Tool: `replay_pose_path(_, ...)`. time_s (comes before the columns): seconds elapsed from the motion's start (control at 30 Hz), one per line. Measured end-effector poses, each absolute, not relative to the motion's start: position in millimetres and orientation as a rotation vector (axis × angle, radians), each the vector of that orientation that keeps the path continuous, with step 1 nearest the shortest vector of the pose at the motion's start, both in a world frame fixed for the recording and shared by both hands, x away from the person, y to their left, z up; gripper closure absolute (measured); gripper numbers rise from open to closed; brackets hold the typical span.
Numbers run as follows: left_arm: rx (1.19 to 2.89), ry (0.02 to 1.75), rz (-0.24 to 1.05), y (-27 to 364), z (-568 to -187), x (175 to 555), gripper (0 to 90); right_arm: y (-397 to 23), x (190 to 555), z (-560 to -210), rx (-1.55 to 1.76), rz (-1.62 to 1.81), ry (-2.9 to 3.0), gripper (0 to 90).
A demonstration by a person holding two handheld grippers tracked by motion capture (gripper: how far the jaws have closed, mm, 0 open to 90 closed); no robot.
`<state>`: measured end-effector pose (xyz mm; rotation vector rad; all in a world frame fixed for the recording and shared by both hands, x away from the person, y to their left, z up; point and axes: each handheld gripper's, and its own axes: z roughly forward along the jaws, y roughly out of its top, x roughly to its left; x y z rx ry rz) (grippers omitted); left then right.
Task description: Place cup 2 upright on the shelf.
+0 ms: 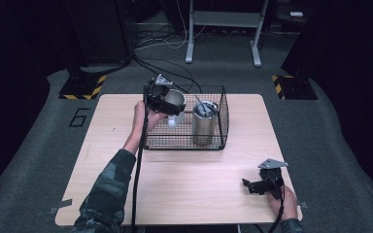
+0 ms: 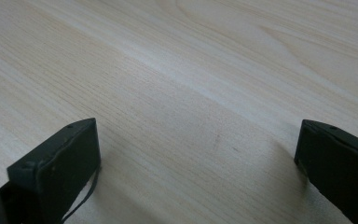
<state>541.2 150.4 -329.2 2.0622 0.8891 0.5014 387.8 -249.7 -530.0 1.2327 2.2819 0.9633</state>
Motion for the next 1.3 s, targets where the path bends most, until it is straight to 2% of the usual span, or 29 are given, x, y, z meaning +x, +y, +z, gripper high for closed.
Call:
replay_pose_path(0.67, 2.093, 1.027, 0.454, 150, -367, 580, 5.9, -250, 388, -530, 1.232, 0.964, 2.282, 0.0)
replay_pose_path(1.3, 2.128, 1.112, 0.416, 149, -398, 600, 5.9, -250, 388, -530, 1.232, 0.964, 2.282, 0.0)
